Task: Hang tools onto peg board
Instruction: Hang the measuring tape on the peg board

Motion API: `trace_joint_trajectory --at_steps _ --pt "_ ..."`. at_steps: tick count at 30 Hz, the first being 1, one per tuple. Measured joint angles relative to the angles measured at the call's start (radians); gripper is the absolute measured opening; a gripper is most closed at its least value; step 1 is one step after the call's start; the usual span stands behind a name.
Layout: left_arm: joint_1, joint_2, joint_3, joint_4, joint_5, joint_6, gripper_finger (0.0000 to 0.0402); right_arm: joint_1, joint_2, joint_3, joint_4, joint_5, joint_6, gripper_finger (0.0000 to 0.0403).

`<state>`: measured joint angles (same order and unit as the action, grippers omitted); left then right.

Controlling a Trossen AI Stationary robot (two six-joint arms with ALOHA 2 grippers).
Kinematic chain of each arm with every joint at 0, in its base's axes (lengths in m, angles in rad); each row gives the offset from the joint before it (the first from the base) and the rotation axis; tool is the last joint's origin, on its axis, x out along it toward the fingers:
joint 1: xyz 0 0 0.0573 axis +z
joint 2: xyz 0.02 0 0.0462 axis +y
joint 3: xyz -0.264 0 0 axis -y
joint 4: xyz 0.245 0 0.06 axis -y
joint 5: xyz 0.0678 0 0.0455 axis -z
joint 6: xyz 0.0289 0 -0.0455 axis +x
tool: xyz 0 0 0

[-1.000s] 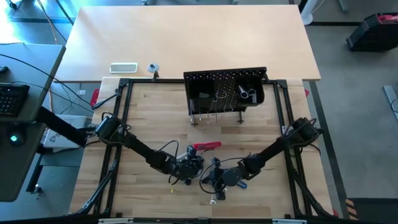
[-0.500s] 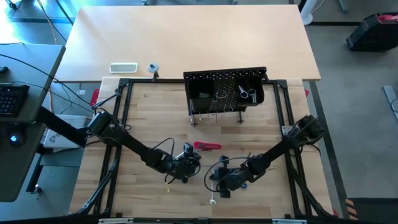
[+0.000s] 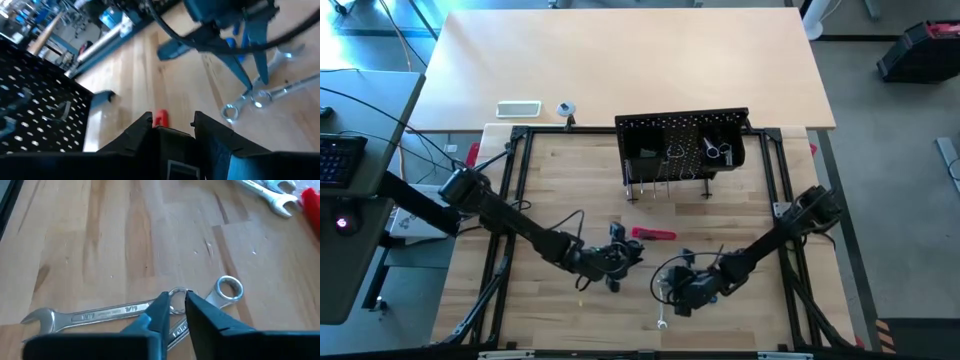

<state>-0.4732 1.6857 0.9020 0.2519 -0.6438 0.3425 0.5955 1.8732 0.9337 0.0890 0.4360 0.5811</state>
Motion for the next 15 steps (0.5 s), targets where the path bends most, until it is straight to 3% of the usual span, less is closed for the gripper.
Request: trace_joint_trajectory --at_steps 6,15 --pt "0.0 -0.07 0.0 0.001 -0.02 0.035 0.0114 0.046 0.0 0.0 0.004 0.153 0.025 0.0106" --pt "0.0 -0.177 0.0 0.001 -0.025 0.058 0.0113 0.117 0.0 0.0 -0.057 0.425 0.106 0.0113"
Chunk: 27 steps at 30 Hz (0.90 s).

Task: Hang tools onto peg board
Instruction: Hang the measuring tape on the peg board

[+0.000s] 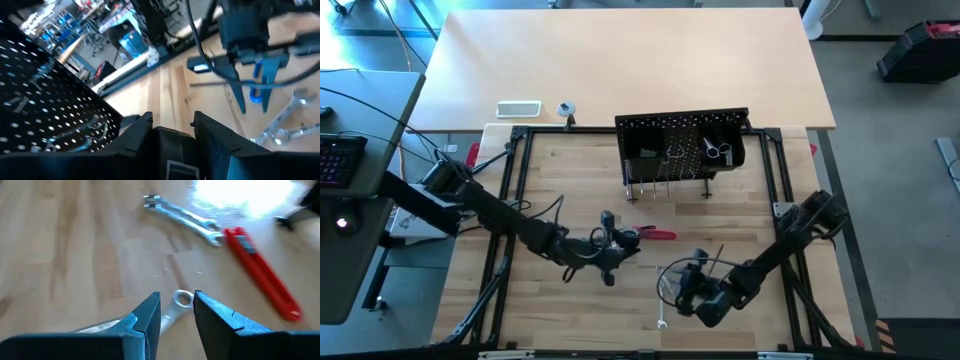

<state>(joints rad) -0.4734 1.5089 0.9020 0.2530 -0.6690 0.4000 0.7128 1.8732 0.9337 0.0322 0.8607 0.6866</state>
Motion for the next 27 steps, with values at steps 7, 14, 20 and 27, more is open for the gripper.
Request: trace_joint_trajectory --at_steps 7,14,20,27 --pt "0.0 -0.088 0.0 0.017 -0.002 0.05 0.0113 0.023 0.0 0.0 0.005 0.127 0.066 0.0113" --pt "0.001 -0.175 0.0 0.048 -0.006 0.102 0.0113 -0.011 0.021 0.0 0.167 0.063 -0.061 0.0114" --pt "0.001 -0.225 0.001 0.056 0.005 0.109 0.0113 -0.065 0.081 0.0 0.174 0.019 -0.088 0.0114" --pt "0.001 -0.233 0.001 0.099 0.006 0.153 0.0112 -0.151 0.102 -0.133 0.707 -0.006 -0.337 0.0114"
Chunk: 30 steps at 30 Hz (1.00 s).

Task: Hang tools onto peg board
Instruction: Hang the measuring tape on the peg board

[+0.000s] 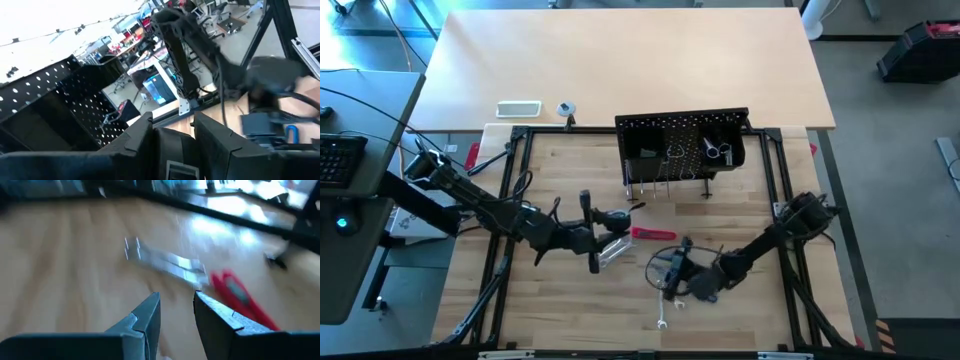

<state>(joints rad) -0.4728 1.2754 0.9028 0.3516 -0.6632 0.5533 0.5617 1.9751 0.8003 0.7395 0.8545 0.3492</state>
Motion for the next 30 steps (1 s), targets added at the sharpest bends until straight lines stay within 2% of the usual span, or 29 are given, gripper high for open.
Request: trace_joint_trajectory --at_steps 4,6,9,11,16,23,30 --pt "0.0 0.0 0.0 0.034 0.0 0.031 0.0112 -0.073 0.014 -0.17 0.599 -0.167 -0.136 0.0114" --pt "0.0 0.0 0.0 0.057 0.003 0.047 0.0112 -0.104 0.03 -0.226 0.829 -0.235 -0.156 0.0114" --pt "0.0 0.0 0.0 0.078 0.016 0.083 0.0112 -0.155 0.013 -0.231 0.827 -0.361 -0.073 0.0114" --pt "0.004 0.001 0.001 0.083 0.034 0.104 0.0112 -0.186 0.011 -0.189 0.833 -0.465 -0.026 0.0114" --pt "0.009 0.014 0.001 0.086 0.069 0.152 0.0112 -0.218 0.011 -0.074 0.833 -0.596 0.001 0.0114" --pt "-0.012 0.043 0.001 0.064 0.072 0.24 0.0112 -0.282 0.01 -0.017 0.831 -0.602 0.207 0.0114" --pt "-0.065 0.064 0.001 0.052 0.043 0.332 0.0112 -0.32 0.01 -0.017 0.831 -0.591 0.285 0.0114"
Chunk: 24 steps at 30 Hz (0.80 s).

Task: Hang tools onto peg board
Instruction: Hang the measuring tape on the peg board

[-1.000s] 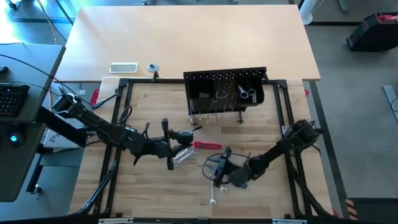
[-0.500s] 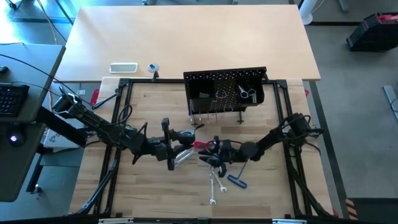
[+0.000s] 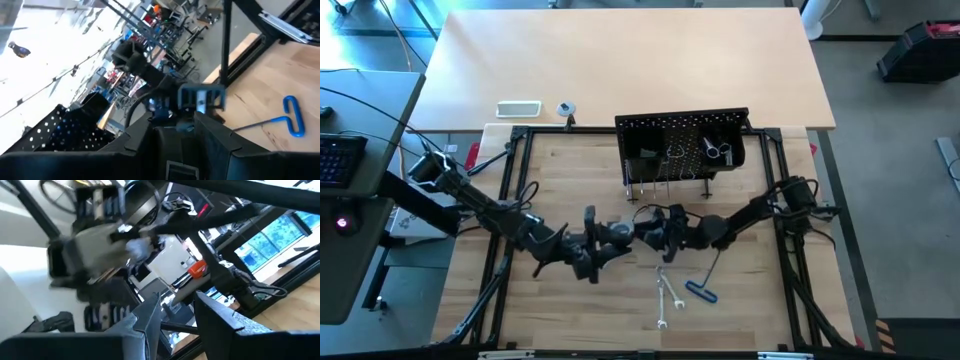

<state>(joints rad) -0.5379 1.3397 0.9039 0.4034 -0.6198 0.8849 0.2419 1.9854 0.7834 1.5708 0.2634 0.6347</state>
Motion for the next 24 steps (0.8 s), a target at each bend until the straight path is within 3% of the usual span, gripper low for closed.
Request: trace_joint_trajectory --at_steps 10,24 --pt "-0.048 0.0 0.0 -0.101 -0.088 0.061 0.0112 -0.007 0.0 0.048 0.0 -0.033 -0.006 0.0114" --pt "-0.067 0.0 0.0 -0.113 -0.149 0.132 0.0112 -0.023 0.0 0.074 -0.023 -0.104 0.067 0.0114"
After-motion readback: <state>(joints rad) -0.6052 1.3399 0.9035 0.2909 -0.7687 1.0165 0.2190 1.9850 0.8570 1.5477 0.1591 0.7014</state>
